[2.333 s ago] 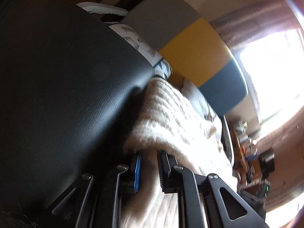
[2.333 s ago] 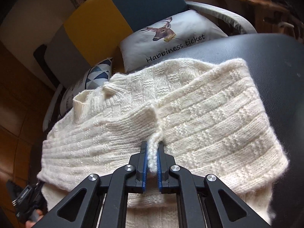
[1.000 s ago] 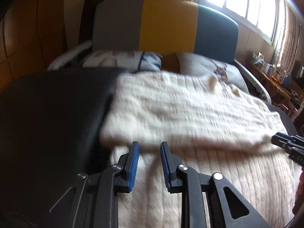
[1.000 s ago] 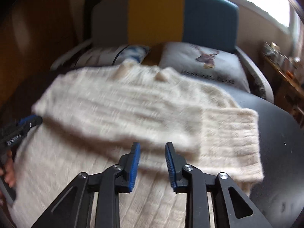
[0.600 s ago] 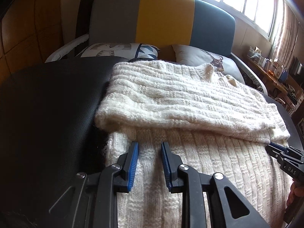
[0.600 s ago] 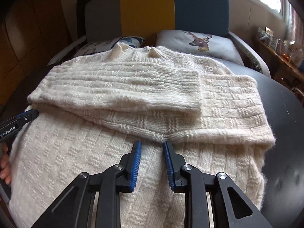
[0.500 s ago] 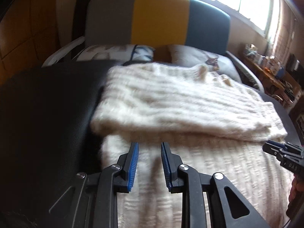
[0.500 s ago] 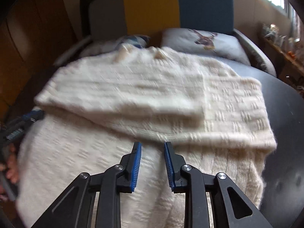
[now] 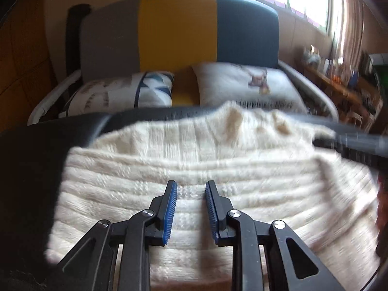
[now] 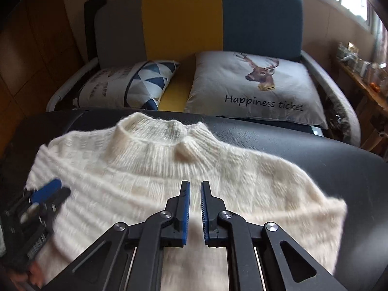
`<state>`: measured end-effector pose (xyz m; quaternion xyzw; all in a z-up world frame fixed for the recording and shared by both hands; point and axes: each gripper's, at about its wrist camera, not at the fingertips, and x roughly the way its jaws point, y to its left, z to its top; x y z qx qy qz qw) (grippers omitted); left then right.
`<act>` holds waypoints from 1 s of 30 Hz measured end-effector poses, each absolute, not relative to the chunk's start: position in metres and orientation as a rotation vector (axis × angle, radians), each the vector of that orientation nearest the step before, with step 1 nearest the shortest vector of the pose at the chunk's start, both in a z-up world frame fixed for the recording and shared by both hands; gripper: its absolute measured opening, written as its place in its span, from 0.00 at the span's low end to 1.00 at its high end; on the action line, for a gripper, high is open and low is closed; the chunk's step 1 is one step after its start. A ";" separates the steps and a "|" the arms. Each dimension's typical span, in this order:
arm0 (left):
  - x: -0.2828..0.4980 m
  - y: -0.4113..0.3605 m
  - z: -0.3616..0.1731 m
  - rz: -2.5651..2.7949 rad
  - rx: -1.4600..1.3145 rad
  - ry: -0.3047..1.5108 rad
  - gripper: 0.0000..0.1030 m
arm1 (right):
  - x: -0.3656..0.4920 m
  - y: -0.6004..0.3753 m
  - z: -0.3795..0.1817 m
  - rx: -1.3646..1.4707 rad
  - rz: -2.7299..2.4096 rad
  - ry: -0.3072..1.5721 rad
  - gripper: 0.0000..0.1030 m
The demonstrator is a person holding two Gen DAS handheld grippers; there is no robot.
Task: Fold clothes
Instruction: 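Grasp the sweater collar with the right gripper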
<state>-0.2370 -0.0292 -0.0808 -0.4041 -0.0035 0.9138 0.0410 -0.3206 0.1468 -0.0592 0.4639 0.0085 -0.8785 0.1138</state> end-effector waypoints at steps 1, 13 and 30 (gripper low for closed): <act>-0.236 -0.032 -0.083 2.793 -1.225 -0.032 0.23 | -0.327 0.145 -0.062 1.366 -2.574 0.031 0.09; -0.232 -0.033 -0.095 2.815 -1.176 -0.032 0.25 | -0.369 0.147 -0.091 1.386 -2.660 -0.061 0.05; -0.231 -0.049 -0.099 2.769 -1.149 -0.178 0.24 | -0.361 0.053 -0.087 1.312 -2.454 0.044 0.06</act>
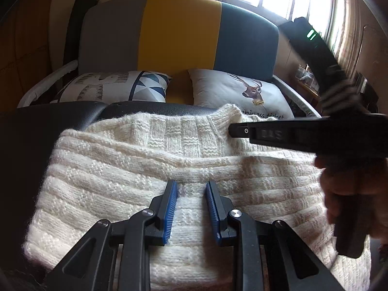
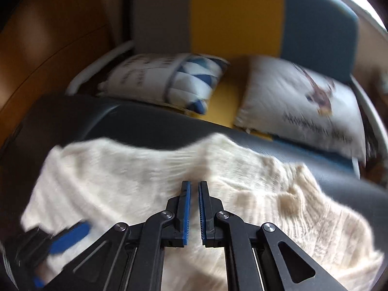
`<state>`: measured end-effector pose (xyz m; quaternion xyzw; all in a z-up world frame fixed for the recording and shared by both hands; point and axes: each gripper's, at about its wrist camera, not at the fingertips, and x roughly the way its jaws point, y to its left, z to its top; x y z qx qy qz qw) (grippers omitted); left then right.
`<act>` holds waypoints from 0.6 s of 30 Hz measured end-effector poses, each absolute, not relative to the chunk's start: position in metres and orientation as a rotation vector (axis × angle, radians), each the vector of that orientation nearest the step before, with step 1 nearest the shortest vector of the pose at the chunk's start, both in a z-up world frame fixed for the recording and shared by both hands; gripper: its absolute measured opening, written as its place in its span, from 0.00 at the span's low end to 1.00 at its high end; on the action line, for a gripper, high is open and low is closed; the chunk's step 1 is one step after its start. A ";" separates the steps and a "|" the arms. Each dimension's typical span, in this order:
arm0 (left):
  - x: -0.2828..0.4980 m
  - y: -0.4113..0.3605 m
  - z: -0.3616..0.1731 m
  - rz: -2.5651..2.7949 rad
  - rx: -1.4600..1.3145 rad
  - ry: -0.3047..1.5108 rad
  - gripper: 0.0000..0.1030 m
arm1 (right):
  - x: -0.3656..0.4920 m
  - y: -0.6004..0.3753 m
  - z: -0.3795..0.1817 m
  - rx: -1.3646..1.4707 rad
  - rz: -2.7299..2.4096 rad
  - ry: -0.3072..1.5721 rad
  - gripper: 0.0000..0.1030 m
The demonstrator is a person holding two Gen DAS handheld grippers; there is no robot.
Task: Fold clothes
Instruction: 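Grasp the sweater collar with the right gripper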
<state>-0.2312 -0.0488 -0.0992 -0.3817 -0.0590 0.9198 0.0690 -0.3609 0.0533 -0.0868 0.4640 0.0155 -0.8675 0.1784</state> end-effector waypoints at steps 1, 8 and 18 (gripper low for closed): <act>-0.231 -0.049 -0.100 2.769 -1.147 -0.180 0.24 | -0.365 0.057 -0.090 1.314 -2.461 -0.011 0.06; -0.231 -0.050 -0.100 2.766 -1.141 -0.191 0.24 | -0.363 0.069 -0.083 1.259 -2.439 -0.106 0.06; -0.231 -0.049 -0.101 2.773 -1.143 -0.183 0.25 | -0.341 0.093 -0.080 1.337 -2.492 -0.129 0.13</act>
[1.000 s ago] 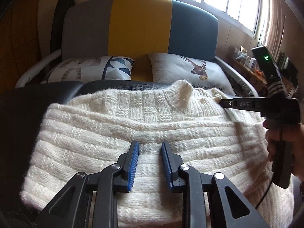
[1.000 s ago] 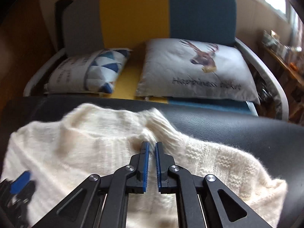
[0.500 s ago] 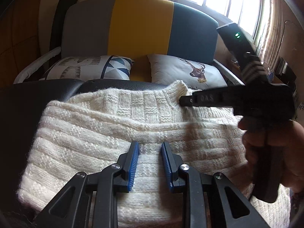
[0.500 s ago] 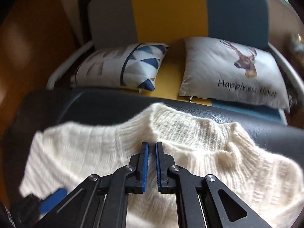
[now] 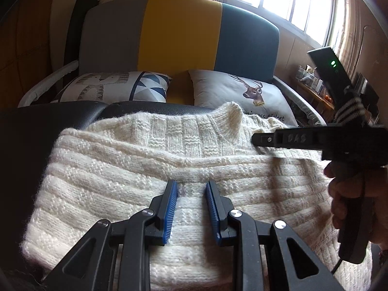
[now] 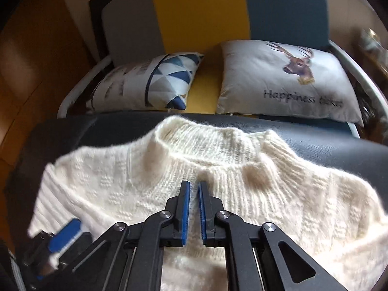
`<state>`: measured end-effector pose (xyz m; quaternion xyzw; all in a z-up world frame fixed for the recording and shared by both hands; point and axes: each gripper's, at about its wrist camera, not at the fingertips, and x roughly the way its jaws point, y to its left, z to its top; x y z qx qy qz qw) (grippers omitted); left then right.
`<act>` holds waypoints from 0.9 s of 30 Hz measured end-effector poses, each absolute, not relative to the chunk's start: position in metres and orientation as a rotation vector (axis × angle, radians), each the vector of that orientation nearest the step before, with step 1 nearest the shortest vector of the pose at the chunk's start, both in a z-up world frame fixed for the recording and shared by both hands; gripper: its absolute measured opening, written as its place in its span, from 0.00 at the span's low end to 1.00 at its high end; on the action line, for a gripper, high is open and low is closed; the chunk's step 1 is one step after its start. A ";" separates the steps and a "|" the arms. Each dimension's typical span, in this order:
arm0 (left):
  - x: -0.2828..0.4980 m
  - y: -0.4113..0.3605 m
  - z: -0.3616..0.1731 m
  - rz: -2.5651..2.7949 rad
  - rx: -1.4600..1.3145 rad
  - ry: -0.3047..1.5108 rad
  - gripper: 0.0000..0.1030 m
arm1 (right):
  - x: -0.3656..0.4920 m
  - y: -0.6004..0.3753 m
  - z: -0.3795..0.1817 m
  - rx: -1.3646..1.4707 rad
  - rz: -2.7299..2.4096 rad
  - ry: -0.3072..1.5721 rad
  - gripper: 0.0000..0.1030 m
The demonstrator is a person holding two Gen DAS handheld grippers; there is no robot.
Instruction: Fold clothes
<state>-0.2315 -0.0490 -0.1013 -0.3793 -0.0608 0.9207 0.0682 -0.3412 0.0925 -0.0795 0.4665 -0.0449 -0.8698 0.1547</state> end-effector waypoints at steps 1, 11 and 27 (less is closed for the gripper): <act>-0.232 -0.049 -0.101 2.773 -1.143 -0.184 0.25 | -0.330 0.096 -0.070 1.297 -2.493 -0.138 0.14; -0.231 -0.036 -0.094 2.803 -1.183 -0.065 0.25 | -0.158 0.141 -0.028 1.130 -2.481 -0.049 0.40; -0.083 -0.074 -0.089 2.770 -1.296 -0.022 0.25 | -0.044 0.193 -0.090 1.338 -2.514 -0.159 0.35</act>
